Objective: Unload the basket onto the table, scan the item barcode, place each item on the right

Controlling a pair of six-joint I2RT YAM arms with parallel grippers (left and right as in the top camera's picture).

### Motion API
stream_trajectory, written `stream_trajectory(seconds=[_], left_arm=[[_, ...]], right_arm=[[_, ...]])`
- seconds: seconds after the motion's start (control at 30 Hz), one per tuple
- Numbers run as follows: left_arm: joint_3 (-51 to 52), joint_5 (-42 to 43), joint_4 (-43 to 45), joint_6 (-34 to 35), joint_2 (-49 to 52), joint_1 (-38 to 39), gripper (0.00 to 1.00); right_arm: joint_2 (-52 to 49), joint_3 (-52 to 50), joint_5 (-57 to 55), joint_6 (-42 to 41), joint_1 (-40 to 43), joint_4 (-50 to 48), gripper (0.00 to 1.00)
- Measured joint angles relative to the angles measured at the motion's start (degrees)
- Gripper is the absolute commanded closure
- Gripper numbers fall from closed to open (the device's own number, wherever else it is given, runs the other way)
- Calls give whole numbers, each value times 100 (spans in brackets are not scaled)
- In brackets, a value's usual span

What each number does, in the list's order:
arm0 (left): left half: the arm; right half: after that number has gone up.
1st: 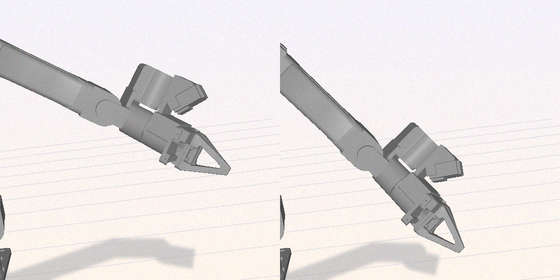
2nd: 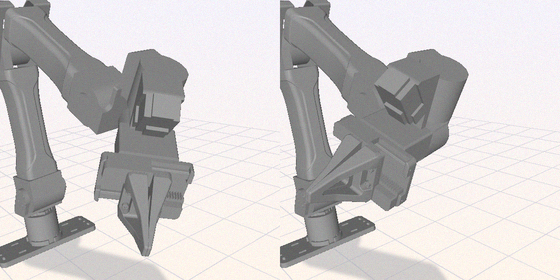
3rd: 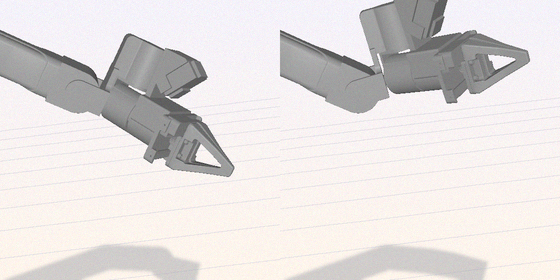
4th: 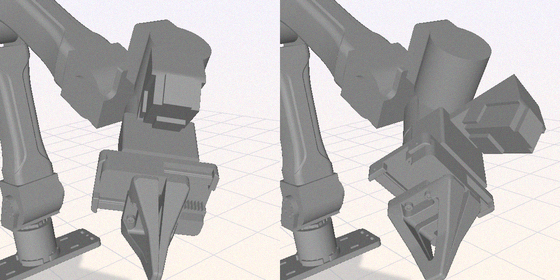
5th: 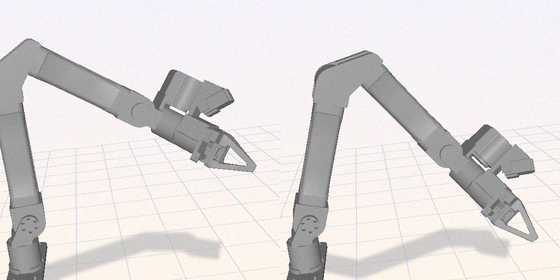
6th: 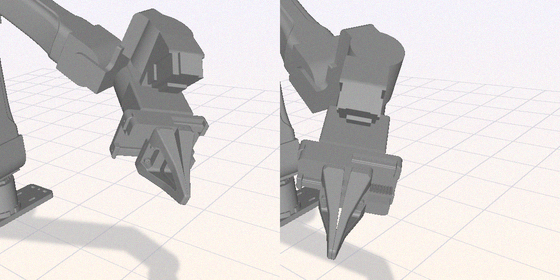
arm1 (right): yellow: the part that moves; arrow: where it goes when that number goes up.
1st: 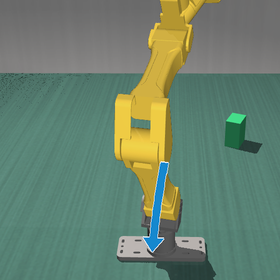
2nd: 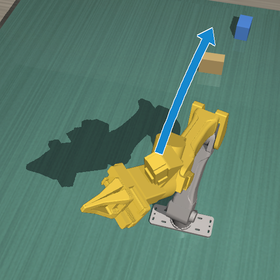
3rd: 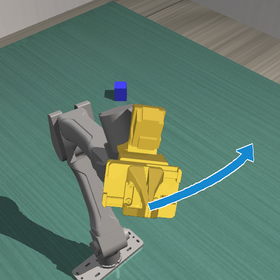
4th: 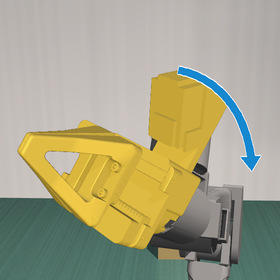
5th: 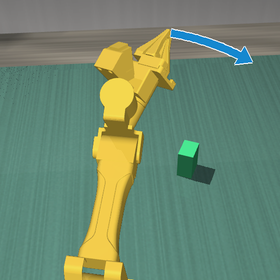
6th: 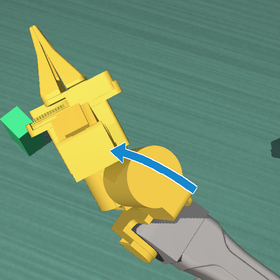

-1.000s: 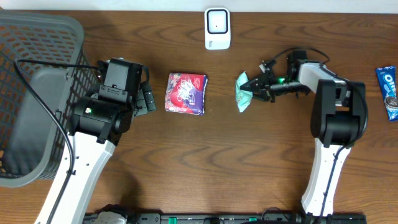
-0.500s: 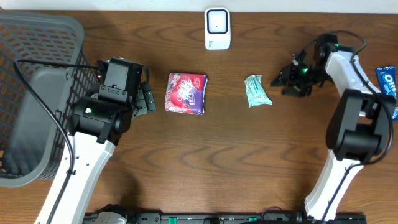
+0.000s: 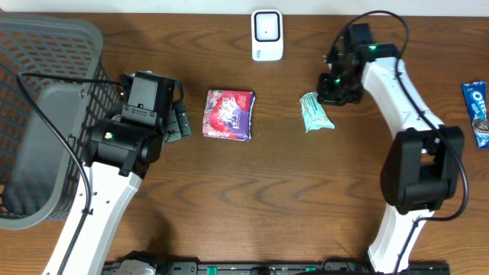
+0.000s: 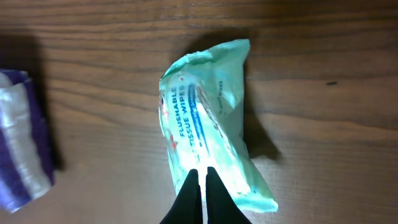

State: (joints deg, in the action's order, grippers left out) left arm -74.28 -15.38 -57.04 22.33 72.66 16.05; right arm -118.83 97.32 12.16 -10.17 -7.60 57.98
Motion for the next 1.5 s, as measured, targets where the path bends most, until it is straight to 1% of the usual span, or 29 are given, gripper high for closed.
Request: stream_trajectory(seconds=[0.1,0.3,0.5,0.8,0.9,0.93,1.07,1.17,1.33,1.5], left_arm=[[0,2,0,0,0,0,2],[0,0,0,0,0,0,2],[0,0,0,0,0,0,2],[0,0,0,0,0,0,2],[0,0,0,0,0,0,2],[0,0,0,0,0,0,2],[0,0,0,-2,0,0,2],[0,0,0,-2,0,0,2],[0,0,0,0,0,0,2],[0,0,0,0,0,0,2]], right_arm=[[-166,0,-271,-35,-144,-92,99],[-726,39,-417,-98,-267,-160,99],[-820,192,-509,-118,-323,52,99],[-798,313,-527,-140,-363,673,86],[-684,317,-544,-142,-365,684,85],[-634,323,-557,-142,-363,647,85],[-452,385,-560,-151,-398,535,94],[-424,387,-564,-160,-446,455,99],[-415,181,-581,-160,-614,-39,99],[-411,-415,-640,-243,-734,-846,99]])
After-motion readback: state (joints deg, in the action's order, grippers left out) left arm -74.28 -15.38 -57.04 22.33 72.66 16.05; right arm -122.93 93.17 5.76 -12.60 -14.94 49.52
